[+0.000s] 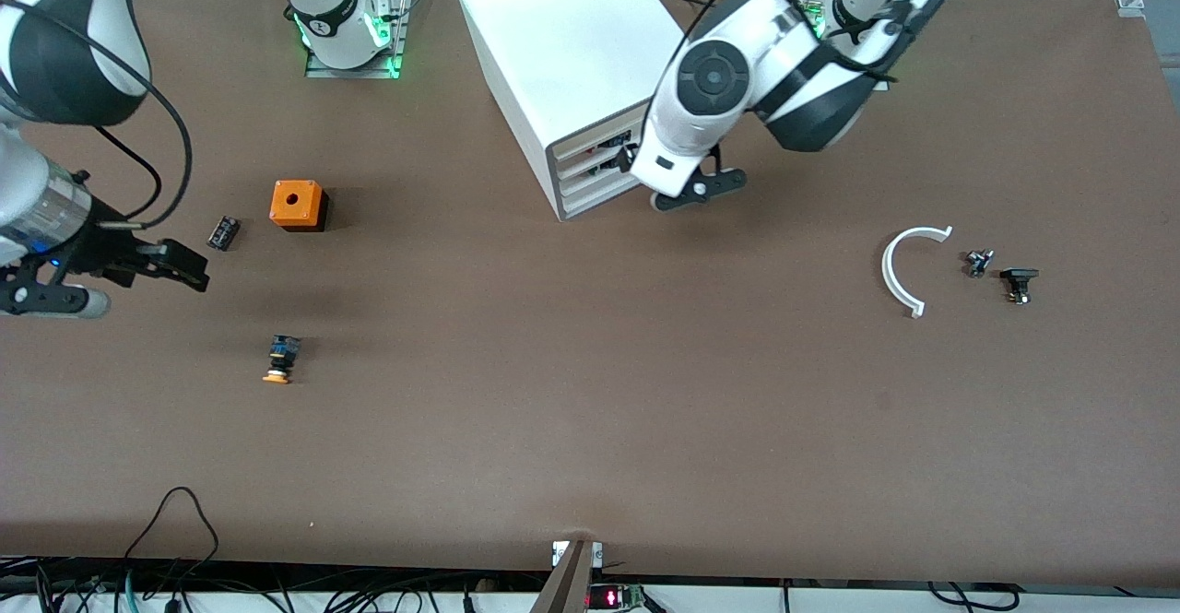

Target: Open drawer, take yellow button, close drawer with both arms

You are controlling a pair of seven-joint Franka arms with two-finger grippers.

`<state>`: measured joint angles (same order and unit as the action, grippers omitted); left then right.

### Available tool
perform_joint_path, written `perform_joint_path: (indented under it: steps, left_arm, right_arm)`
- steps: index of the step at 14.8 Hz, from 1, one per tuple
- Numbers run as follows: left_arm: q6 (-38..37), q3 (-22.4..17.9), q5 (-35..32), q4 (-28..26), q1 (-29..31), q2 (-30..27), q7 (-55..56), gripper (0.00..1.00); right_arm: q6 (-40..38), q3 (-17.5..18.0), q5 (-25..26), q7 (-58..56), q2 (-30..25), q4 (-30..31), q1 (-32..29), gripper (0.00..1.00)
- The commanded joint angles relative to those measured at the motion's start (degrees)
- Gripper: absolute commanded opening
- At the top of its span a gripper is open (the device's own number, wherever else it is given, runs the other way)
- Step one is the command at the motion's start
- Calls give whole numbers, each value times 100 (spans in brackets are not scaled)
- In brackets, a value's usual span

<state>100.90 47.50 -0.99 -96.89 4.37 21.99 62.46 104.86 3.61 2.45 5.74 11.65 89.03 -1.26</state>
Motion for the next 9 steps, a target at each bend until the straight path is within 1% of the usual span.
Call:
perform_joint_path:
  steps: [1,3,5,7,8,9]
  left_arm:
    - [-308,93,-84,320,371,-221,-479,99]
    - [-316,102,-383,346,695,-519,-1345,99]
    - [-491,76,-384,346,1064,-844,-2566,99]
    - [-694,102,-384,355,1547,-995,-3596,99]
    - [-694,-37,-271,433,1663,-1169,-4123,99]
    - [-686,-361,-261,417,1629,-1397,-4746,99]
  right_arm:
    - [-307,-36,-157,-29,-330,106,30,99]
    - [-352,-36,-183,-21,-453,106,30,99]
    - [-518,-36,-192,66,-515,106,30,99]
    - [-624,-27,-254,67,-664,106,38,99]
    - [-773,-36,-254,76,-691,106,38,99]
    - [-861,-27,-254,76,-734,106,38,99]
